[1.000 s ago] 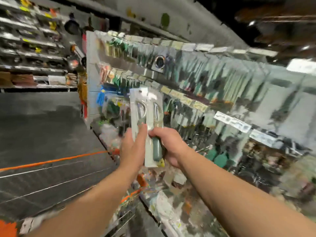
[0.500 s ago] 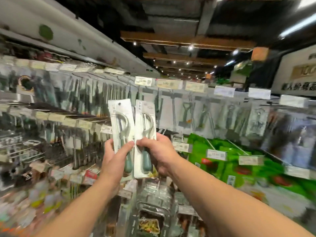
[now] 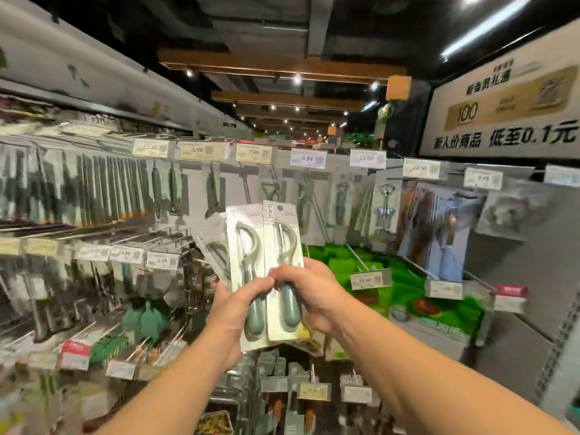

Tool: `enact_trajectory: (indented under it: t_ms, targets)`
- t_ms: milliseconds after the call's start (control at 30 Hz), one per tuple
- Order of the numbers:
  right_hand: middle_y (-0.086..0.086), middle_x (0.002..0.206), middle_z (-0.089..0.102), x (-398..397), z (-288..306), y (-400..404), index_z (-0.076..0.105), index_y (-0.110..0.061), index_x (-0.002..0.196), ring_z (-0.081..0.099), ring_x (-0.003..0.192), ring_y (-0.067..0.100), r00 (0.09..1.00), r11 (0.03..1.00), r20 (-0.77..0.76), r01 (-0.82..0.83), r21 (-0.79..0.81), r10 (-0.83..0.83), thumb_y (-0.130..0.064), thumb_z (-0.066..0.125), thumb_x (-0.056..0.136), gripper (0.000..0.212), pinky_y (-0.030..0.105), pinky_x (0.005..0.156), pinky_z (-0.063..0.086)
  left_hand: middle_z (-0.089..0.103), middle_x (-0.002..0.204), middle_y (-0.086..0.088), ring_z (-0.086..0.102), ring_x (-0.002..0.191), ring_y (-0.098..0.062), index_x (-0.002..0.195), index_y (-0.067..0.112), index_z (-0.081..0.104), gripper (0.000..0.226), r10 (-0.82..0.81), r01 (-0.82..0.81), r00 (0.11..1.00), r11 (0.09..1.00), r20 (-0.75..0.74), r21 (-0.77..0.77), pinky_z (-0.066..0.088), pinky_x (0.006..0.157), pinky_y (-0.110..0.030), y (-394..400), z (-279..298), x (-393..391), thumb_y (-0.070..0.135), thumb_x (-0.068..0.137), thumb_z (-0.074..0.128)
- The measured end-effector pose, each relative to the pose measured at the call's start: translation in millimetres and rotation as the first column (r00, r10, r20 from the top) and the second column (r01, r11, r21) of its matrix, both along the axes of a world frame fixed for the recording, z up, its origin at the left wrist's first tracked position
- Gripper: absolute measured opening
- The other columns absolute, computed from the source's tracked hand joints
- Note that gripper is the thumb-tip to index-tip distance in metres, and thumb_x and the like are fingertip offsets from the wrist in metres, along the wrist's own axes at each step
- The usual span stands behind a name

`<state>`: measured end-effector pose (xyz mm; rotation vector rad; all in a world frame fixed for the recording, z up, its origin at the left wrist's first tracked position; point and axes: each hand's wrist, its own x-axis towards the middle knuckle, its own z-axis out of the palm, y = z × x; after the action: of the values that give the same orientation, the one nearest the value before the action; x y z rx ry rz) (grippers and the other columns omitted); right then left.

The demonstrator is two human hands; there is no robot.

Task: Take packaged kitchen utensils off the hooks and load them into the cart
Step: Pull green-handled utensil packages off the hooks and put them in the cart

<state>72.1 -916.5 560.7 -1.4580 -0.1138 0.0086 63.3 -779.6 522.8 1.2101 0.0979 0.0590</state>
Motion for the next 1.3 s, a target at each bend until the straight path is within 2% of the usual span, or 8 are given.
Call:
enact_trajectory:
  t_ms: [133,300,500,700,833,967,1100,1300]
  targets:
    - [0.023,0.101,0.076,5.2,1.7,-30.1,0.071,0.005,0.107,0.074,0.089,0.036,1.0,0.995,0.028,0.003,-0.098,0.0,0.002,0.075,0.081,0.026,0.05,0.088,0.061,0.073,0.111,-0.015,0.072,0.102,-0.037,0.12,0.022,0.057,0.068,0.013,-0.014,1.0,0.999,0.02,0.051,0.061,0.08,-0.051,-24.7,1.8,1.7,0.033,0.061,0.089]
    - [0.014,0.093,0.078,16.9,-6.7,-60.1,0.073,-0.012,0.098,0.074,0.092,0.038,0.99,0.968,0.059,0.136,-0.209,-0.126,-0.022,0.07,0.076,0.024,0.059,0.087,0.058,0.067,0.102,-0.012,0.064,0.083,-0.027,0.12,0.018,0.056,0.039,0.02,-0.021,1.0,1.0,0.023,0.006,0.048,0.068,-0.035,-55.0,-2.2,11.6,0.014,0.087,0.076]
    - [0.007,0.106,0.067,26.7,-20.5,-90.3,0.039,-0.025,0.115,0.07,0.094,0.03,0.971,0.905,0.007,0.226,-0.36,-0.24,-0.058,0.063,0.058,0.07,0.046,0.084,0.059,0.065,0.095,-0.01,0.061,0.077,-0.024,0.122,0.014,0.054,0.036,0.032,-0.031,0.999,0.999,0.018,-0.034,0.048,0.059,-0.032,-79.6,-1.2,21.5,0.008,0.09,0.071]
    - [0.006,0.103,0.064,46.9,-20.2,-101.9,0.055,-0.023,0.101,0.063,0.097,0.028,0.965,0.93,0.039,0.26,-0.26,-0.259,-0.054,0.051,0.076,0.041,0.053,0.094,0.052,0.071,0.103,-0.019,0.071,0.095,-0.042,0.122,0.015,0.056,0.047,0.083,-0.083,0.997,0.996,0.005,-0.034,0.061,0.083,-0.057,-78.5,-0.8,32.7,0.014,0.081,0.079]
    - [0.009,0.111,0.07,68.0,-21.6,-99.6,0.062,-0.018,0.113,0.068,0.103,0.027,0.981,0.98,-0.042,0.188,-0.063,-0.191,-0.033,0.069,0.085,0.033,0.054,0.099,0.053,0.071,0.116,-0.029,0.069,0.11,-0.053,0.121,0.019,0.056,0.074,0.096,-0.097,0.995,0.994,-0.011,-0.05,0.052,0.093,-0.076,-66.4,-2.2,50.2,0.027,0.053,0.086]
    - [0.014,0.109,0.076,84.7,-25.0,-94.0,0.062,-0.016,0.126,0.075,0.094,0.03,0.995,0.984,-0.094,0.05,0.17,-0.034,-0.02,0.064,0.099,0.028,0.053,0.085,0.06,0.071,0.113,-0.029,0.072,0.103,-0.053,0.122,0.016,0.056,0.063,0.062,-0.062,0.998,0.998,-0.01,-0.031,0.056,0.086,-0.075,-55.3,3.0,70.2,0.02,0.065,0.084]
    - [0.024,0.113,0.072,103.6,-23.1,-81.5,0.061,-0.01,0.125,0.073,0.091,0.039,0.989,0.98,-0.14,0.073,0.187,-0.047,-0.021,0.06,0.098,0.029,0.05,0.075,0.061,0.07,0.1,-0.021,0.072,0.073,-0.033,0.124,0.012,0.055,0.046,0.021,-0.021,1.0,1.0,0.02,0.002,0.061,0.057,-0.041,-41.1,5.9,97.2,0.011,0.084,0.077]
    - [0.009,0.1,0.075,134.1,-14.9,-62.6,0.065,-0.016,0.117,0.073,0.088,0.027,0.988,0.986,-0.039,0.151,0.077,-0.148,-0.005,0.062,0.087,0.032,0.046,0.083,0.061,0.072,0.104,-0.026,0.074,0.078,-0.04,0.125,0.014,0.053,0.044,-0.034,0.034,0.999,0.999,0.028,-0.002,0.062,0.078,-0.061,-15.4,13.1,135.3,0.008,0.087,0.074]
